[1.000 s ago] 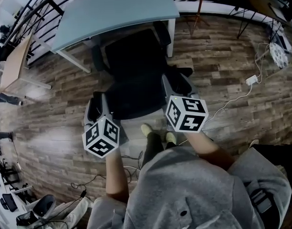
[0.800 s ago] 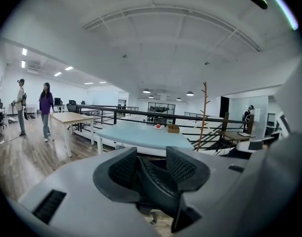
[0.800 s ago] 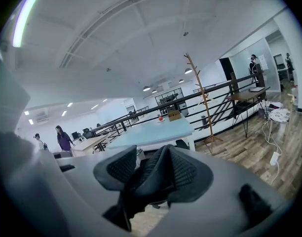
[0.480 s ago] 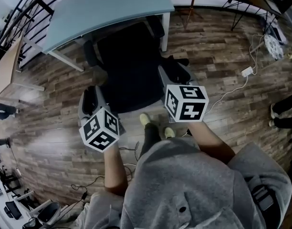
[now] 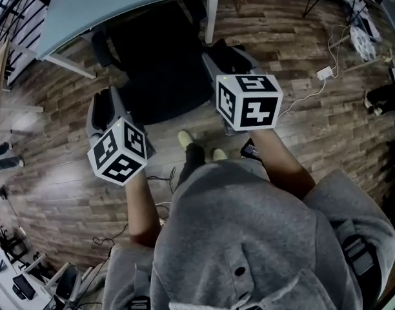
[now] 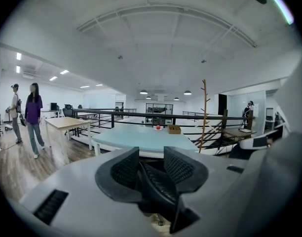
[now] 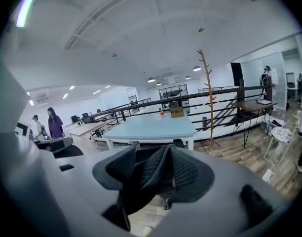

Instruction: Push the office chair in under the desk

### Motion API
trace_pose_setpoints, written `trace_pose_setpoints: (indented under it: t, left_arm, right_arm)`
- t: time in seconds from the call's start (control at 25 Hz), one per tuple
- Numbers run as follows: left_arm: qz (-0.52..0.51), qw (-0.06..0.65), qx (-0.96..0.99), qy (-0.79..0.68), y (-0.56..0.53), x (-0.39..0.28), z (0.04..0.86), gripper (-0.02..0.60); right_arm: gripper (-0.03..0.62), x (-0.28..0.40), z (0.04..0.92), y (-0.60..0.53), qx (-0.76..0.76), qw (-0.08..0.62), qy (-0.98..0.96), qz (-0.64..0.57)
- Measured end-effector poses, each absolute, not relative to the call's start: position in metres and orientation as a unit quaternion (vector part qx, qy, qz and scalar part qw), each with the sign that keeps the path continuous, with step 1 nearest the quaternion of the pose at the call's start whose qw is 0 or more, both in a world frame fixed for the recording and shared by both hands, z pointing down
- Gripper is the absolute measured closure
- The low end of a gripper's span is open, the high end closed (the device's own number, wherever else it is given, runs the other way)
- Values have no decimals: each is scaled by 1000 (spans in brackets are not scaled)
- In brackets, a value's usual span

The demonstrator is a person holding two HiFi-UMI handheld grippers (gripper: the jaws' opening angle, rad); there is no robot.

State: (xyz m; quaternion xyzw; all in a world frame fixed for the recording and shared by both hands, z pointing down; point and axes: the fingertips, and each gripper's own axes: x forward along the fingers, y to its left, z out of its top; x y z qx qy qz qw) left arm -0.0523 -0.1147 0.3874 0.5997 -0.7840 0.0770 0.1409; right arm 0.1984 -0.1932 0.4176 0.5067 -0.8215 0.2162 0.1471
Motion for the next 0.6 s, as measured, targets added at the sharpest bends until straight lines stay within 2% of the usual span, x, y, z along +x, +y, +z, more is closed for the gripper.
trace_pose_setpoints:
  t: [0.6]
  left_arm:
    - [88, 132, 597, -786, -178, -87, 388, 434]
  right_arm:
    - [379, 169, 419, -254, 533, 104, -811, 219]
